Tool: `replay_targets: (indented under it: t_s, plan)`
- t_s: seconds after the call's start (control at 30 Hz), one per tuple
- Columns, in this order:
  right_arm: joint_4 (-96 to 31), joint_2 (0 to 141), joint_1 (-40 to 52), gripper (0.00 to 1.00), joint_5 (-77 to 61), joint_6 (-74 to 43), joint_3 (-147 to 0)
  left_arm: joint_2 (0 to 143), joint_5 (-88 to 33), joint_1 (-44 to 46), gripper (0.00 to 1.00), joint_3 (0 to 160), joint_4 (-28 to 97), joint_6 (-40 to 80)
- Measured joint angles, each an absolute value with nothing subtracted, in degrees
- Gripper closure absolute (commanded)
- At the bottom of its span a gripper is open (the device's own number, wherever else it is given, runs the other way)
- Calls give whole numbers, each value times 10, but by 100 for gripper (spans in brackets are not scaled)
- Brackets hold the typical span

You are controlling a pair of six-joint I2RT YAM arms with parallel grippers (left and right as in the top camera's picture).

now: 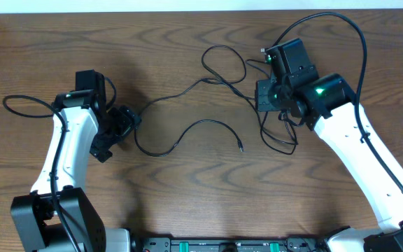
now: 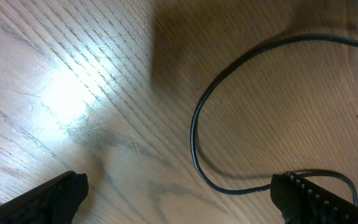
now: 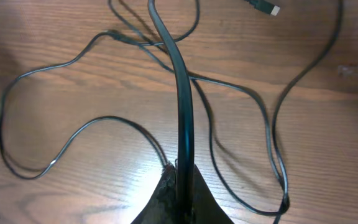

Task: Untangle cables

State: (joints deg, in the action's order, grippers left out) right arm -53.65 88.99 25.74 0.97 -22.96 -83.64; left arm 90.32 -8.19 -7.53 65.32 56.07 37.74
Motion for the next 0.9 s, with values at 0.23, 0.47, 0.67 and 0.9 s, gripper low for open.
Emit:
replay_targets:
  t_s: [0.23, 0.47, 0.67, 0.9]
  plan:
    - [-493, 890, 257, 99, -51, -229, -836, 903, -82, -75, 1, 653, 561, 377]
    - [-397, 890, 257, 99, -123, -239, -836, 903, -82, -76, 1, 653, 561, 377]
    - [-163, 891, 258, 99, -281, -328, -836, 903, -82, -75, 1, 653, 561, 377]
    - [137, 893, 267, 98, -353, -463, -837, 903, -82, -75, 1, 653, 560, 377]
